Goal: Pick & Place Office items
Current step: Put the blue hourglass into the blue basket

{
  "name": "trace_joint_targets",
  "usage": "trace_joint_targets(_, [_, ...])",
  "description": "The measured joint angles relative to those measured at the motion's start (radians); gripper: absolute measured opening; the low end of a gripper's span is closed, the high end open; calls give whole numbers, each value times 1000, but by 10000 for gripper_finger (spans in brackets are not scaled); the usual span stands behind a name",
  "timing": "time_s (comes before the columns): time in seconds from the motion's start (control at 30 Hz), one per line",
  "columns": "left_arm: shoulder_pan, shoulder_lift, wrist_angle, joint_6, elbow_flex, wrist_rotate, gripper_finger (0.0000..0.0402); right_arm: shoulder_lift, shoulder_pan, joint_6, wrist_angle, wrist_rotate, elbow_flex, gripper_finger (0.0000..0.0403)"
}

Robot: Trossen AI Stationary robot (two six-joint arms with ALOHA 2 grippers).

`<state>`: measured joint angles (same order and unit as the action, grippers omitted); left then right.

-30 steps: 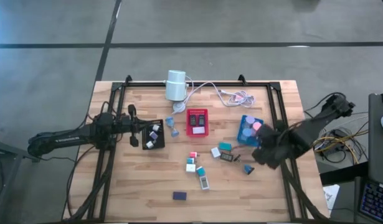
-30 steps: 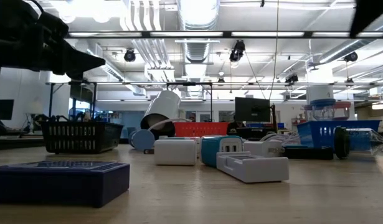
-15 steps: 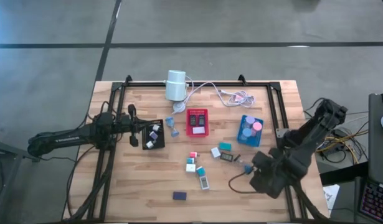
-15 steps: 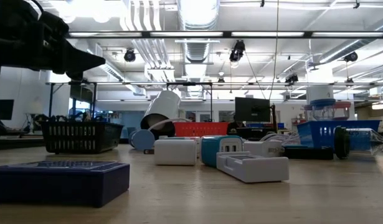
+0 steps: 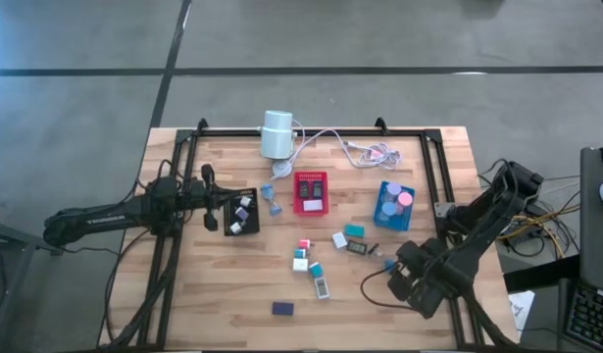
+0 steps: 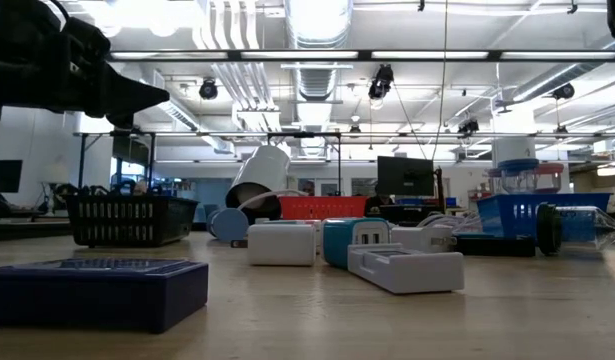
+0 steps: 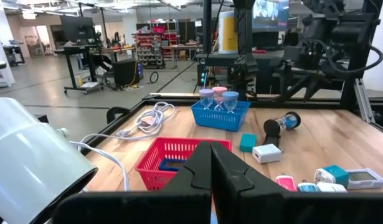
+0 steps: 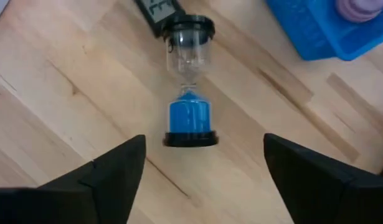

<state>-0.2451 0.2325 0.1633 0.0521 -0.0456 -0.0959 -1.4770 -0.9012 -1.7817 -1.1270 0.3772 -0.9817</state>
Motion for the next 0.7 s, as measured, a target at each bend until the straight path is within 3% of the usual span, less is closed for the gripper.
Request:
trace_joint_targets(0.33, [0, 0, -6, -44, 0, 1, 0, -20, 0, -27, 205, -14, 91, 343])
trace_joint_targets(0.7, [0, 0, -7, -45, 0, 0, 0, -108, -8, -19, 223, -14, 135, 342])
